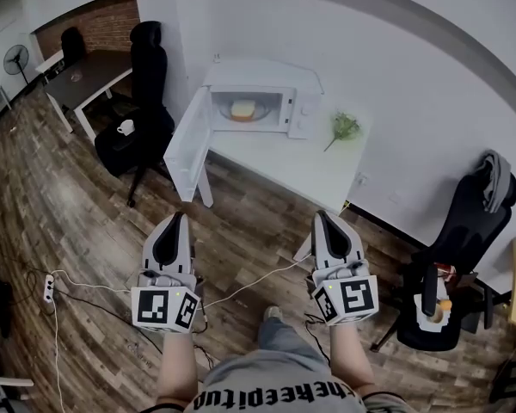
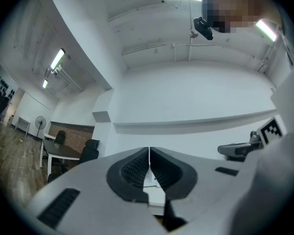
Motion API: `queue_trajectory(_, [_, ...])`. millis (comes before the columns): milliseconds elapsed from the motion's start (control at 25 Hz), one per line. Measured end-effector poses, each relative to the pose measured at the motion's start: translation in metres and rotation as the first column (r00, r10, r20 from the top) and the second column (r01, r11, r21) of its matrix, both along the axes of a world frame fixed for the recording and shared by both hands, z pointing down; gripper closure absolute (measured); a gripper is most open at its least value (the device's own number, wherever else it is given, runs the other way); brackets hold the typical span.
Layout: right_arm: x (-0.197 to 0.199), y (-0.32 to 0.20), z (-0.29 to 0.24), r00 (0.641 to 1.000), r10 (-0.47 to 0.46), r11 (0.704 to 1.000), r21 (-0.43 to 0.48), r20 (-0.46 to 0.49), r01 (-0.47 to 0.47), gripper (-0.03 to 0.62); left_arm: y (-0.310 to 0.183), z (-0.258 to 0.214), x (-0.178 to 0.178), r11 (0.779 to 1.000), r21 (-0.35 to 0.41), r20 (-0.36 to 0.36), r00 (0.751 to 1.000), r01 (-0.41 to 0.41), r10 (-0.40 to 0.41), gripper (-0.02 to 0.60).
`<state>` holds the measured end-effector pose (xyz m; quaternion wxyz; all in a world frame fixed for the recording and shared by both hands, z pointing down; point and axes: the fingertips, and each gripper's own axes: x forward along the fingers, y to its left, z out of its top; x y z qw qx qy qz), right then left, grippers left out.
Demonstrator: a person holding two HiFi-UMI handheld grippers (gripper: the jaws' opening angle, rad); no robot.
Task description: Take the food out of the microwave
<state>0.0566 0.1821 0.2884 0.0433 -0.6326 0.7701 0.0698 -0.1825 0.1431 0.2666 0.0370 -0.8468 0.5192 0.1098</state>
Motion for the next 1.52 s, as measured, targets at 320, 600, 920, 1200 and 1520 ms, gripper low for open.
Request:
queue_trajectory(320, [0.034,-0.072,-0.010,0.999,-0.048,0.999,0.018,-0.005,0.048,0.589,-0.060,-0.008,0.035,0.999,0.015,-0.002,0.999,0.040,-0.040,0.571])
queue_trajectory(600, [0.060,-0.124,-0.009,0.995,-0.096,0.995,0.019,-0.012,0.096,0.589,-0.104,-0.008,0.061,0.996,0.021,-0.008,0.996,0.085,-0.085,0.571])
queue_trajectory(920, [0.090,-0.158,-0.001,0.992,-0.122,0.992,0.015,0.023,0.122,0.589,-0.128,-0.007,0.091,0.994,0.027,0.026,0.994,0.107,-0.108,0.571])
queue_trajectory(1200, [0.097,-0.178,0.013,0.991,-0.126,0.992,-0.005,0.037,0.126,0.589,-0.147,-0.003,0.099,0.993,0.037,0.052,0.992,0.113,-0.115,0.571])
queue_trajectory(1520, [0.106,-0.223,0.016,0.994,-0.102,0.995,-0.012,0.035,0.102,0.589,-0.194,0.002,0.114,0.996,0.036,0.060,0.995,0.078,-0.080,0.572])
